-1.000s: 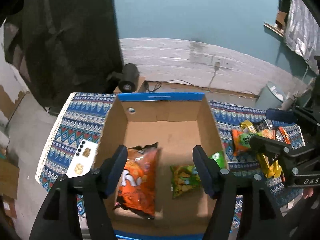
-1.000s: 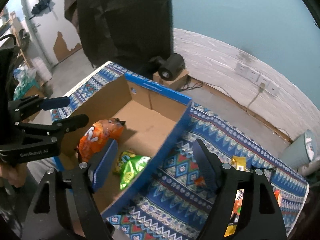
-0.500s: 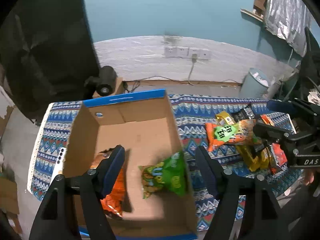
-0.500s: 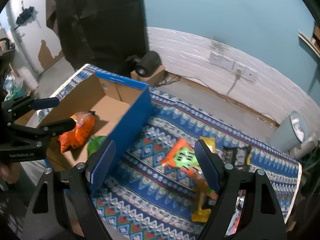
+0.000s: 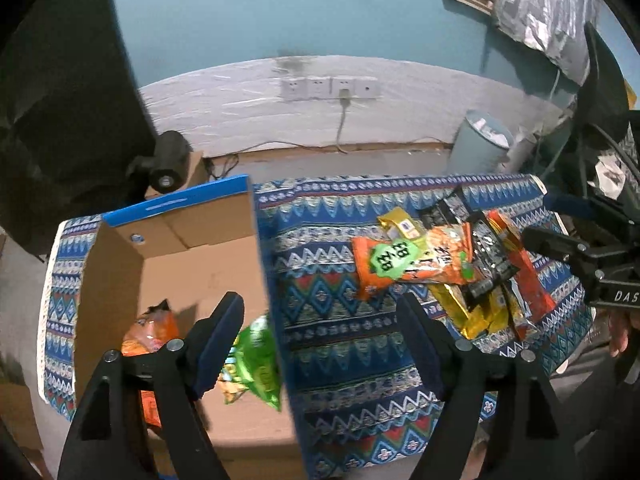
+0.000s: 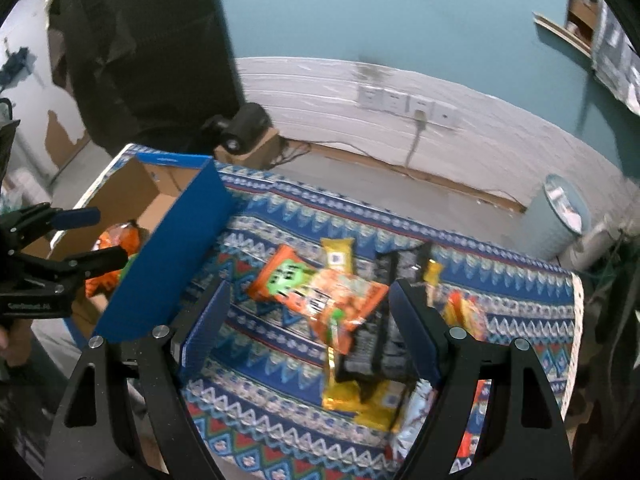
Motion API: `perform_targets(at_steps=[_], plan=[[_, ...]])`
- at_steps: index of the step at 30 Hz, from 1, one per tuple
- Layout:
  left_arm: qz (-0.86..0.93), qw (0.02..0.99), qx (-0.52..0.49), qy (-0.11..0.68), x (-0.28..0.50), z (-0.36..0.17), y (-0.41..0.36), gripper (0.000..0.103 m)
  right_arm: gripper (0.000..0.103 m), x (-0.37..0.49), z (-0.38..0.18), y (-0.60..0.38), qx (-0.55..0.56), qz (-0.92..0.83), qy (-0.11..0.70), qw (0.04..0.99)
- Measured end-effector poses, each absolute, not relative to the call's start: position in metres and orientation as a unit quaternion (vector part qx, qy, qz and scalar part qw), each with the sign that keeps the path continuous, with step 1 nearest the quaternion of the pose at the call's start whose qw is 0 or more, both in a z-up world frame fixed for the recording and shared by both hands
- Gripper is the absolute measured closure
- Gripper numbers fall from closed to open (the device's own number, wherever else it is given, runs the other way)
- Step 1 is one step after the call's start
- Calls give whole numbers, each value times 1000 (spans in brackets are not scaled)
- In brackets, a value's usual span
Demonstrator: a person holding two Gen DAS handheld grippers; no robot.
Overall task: Organize snacks
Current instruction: 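Move both tools back over the remaining snack pile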
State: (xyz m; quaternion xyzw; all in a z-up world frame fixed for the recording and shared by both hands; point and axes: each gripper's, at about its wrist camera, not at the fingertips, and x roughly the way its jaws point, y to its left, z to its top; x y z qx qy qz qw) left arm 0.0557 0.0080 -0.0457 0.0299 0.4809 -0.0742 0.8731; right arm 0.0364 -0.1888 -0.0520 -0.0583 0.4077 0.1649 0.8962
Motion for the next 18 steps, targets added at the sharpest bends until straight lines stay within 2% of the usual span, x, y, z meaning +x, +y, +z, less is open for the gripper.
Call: perform_targets(at_steps=[18], plan=[[-89,833,-4,546,97,-81,-52,23,22,34,-78,-283,-7,82,436,896]])
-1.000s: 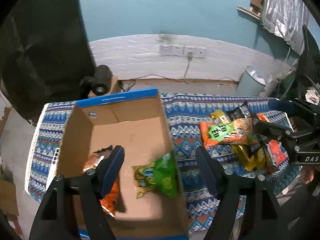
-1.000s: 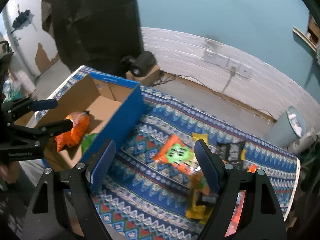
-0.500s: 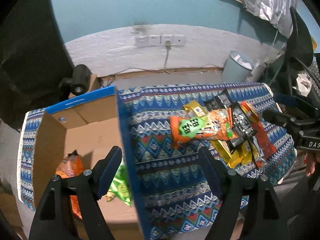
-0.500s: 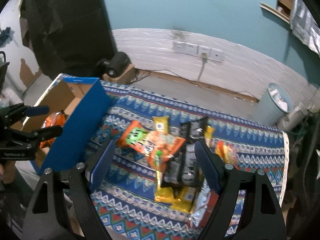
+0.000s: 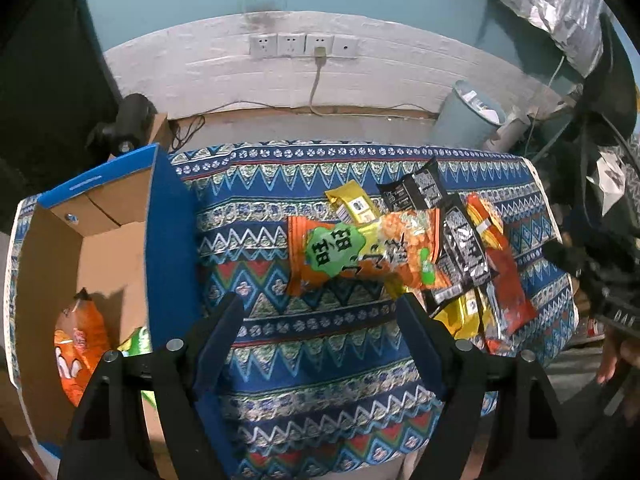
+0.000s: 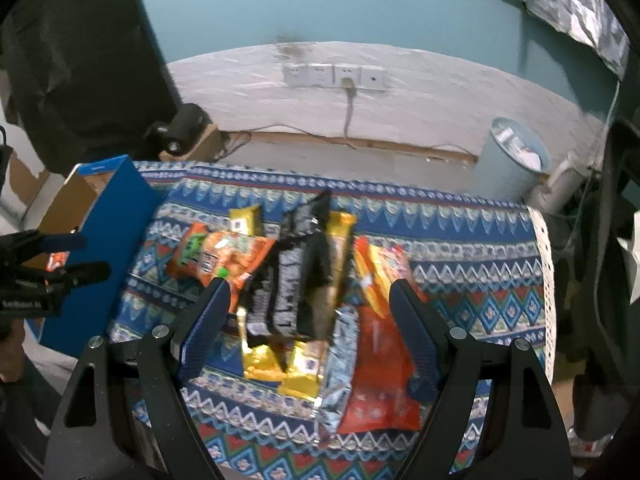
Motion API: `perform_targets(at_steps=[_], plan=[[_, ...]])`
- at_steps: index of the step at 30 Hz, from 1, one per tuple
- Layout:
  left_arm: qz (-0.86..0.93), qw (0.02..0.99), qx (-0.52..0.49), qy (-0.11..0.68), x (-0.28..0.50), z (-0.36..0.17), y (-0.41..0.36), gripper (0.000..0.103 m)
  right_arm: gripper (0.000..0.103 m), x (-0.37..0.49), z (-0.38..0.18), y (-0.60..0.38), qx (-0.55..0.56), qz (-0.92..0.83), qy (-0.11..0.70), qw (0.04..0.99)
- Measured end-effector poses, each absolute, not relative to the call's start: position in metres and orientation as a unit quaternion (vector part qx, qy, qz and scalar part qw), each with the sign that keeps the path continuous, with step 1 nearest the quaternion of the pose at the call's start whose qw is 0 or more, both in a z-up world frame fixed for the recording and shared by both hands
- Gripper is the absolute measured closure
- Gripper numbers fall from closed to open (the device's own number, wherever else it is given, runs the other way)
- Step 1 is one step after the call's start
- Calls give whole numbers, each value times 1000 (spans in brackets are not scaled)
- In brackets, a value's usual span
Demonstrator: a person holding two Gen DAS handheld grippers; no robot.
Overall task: Organize snacks
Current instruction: 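Move both tools back over the remaining snack pile, then grasp Wangwang cracker bag with left tool while right tool grasps red-orange candy bag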
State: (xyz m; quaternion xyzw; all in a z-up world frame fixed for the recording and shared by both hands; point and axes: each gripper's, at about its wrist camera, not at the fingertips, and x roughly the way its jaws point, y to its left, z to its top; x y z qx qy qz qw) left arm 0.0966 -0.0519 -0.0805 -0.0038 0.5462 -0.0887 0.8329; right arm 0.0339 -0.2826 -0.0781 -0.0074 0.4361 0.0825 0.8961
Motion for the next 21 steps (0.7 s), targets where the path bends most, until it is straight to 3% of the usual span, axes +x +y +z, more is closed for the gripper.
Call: perform_targets(at_steps=[21], plan=[[6,810,-91,579,195,-133,-75,23,22,43,-130,-352,16,22,491,871]])
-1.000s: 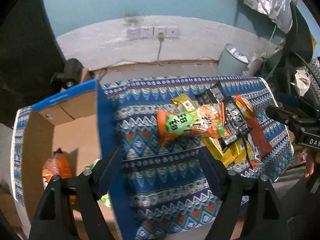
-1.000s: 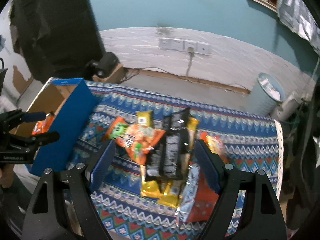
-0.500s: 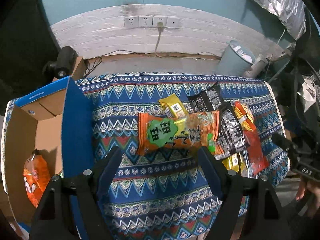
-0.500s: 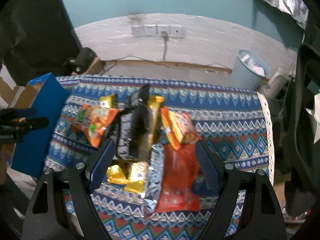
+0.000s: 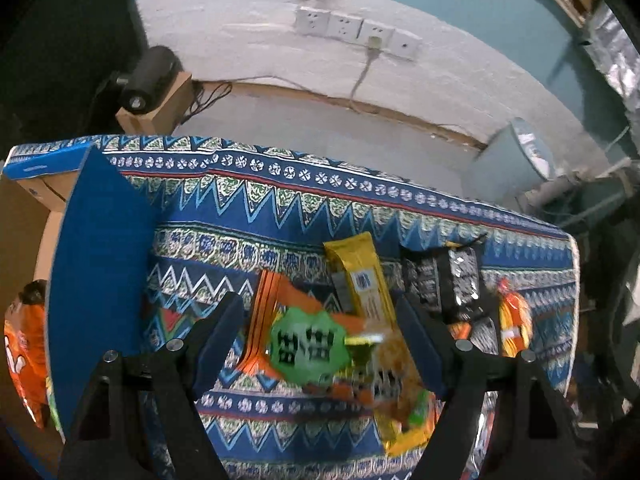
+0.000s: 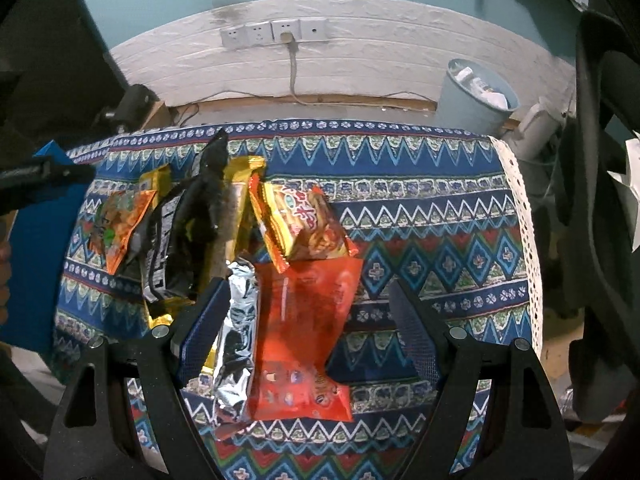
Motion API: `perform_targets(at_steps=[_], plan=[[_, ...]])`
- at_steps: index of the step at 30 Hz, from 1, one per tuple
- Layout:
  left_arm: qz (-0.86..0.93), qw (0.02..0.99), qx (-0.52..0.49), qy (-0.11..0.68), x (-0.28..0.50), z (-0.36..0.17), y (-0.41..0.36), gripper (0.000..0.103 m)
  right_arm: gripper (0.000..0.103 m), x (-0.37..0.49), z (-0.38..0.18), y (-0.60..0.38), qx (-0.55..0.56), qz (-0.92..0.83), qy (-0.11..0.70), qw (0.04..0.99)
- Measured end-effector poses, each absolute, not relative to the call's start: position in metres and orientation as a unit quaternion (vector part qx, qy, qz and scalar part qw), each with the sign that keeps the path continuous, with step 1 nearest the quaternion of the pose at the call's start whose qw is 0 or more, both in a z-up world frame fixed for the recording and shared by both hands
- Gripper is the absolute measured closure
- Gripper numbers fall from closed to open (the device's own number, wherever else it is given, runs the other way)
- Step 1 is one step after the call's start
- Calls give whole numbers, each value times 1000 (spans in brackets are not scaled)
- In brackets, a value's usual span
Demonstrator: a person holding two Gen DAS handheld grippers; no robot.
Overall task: Organize snacks
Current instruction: 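Grasp Wangwang cracker bag with left tool while right tool grasps red-orange candy bag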
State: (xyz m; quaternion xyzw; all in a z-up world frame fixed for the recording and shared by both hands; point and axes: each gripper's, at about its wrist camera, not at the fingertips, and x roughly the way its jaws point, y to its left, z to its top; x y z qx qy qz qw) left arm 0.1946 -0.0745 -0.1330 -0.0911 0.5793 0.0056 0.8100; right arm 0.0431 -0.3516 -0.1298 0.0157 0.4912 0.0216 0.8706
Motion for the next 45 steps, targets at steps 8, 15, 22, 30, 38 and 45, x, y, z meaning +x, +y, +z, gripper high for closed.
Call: perform_targets(at_steps=[8,15,22,30,38,45], plan=[[-31,786,-11,617,202,-157,-110,23,22,48,-132,-361,21,18,492,870],[-57,767,43,637,169,-165,-126,23,22,51,-143,-369,27,10,505,863],[-53,746,27,664,131,-178,-104,16,22,50,-146,-363,20,15,510,860],[-39,748,27,662,107,-176,-69,15,22,52,-163,-357,11,18,532,847],[-54,739,25,671,91,-192,-61,14,22,52,-191,-359,17,23,568,823],[-57,729,15,682,79,-218,-57,10,22,53,-218,-357,19,37,592,805]])
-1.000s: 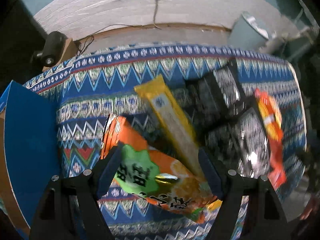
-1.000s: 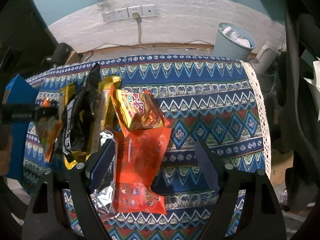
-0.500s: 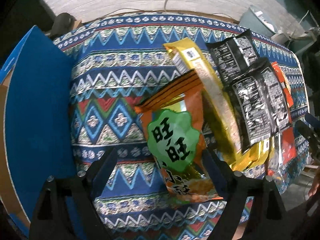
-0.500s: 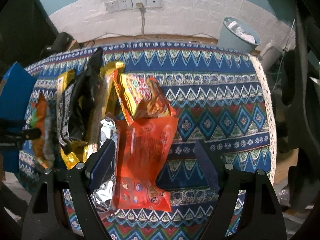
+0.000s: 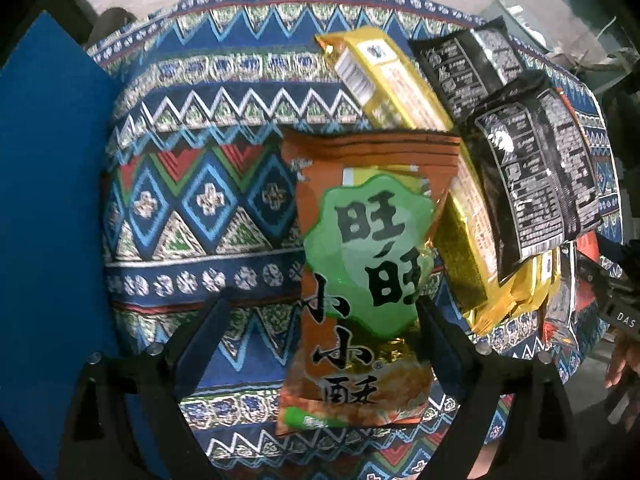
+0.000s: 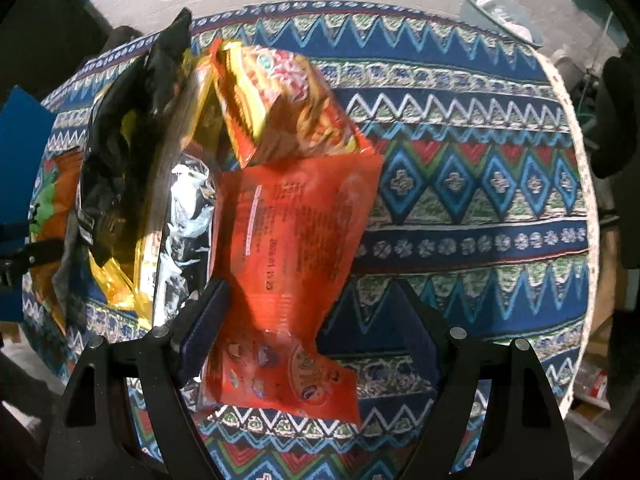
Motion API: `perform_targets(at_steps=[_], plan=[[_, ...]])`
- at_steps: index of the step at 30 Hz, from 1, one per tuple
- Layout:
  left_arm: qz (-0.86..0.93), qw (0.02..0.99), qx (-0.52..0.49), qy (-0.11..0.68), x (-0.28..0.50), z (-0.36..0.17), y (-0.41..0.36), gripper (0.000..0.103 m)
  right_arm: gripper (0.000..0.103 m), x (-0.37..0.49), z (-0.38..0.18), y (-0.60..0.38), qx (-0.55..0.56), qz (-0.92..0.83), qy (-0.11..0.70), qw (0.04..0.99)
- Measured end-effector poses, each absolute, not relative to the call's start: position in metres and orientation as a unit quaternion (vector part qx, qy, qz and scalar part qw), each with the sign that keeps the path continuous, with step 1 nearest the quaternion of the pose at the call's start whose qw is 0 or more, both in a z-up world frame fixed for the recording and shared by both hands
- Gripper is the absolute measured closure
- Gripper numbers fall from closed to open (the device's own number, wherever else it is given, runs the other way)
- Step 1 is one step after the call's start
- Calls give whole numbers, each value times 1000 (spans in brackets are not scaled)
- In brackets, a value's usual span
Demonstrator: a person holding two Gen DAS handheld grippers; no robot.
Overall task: Organize snacks
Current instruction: 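Grasp Wangwang cracker bag with left tool while right tool grasps red-orange candy bag, then lift Wangwang bag with left tool while right tool lifts red-orange bag toward box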
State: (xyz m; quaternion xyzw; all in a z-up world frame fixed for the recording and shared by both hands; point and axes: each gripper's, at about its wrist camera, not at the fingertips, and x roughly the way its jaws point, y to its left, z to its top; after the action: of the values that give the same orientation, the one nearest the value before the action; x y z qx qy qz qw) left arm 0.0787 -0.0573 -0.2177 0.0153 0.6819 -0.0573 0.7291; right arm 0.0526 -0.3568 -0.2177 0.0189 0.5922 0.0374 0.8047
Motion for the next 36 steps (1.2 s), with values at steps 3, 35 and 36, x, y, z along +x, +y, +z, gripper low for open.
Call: perform_targets(at_steps=[3,35,36], plan=[[-62,735,43,673,70,-222,-67,10,25,53,-222,-356,14,39,589,807],[-96,802,138,573,25,-127,-99,61,80,10,-142,-336,-31,35,535,844],[-96,804,140,569,28,-124,-99,61,80,13,-139,-336,-33,36,530,847]])
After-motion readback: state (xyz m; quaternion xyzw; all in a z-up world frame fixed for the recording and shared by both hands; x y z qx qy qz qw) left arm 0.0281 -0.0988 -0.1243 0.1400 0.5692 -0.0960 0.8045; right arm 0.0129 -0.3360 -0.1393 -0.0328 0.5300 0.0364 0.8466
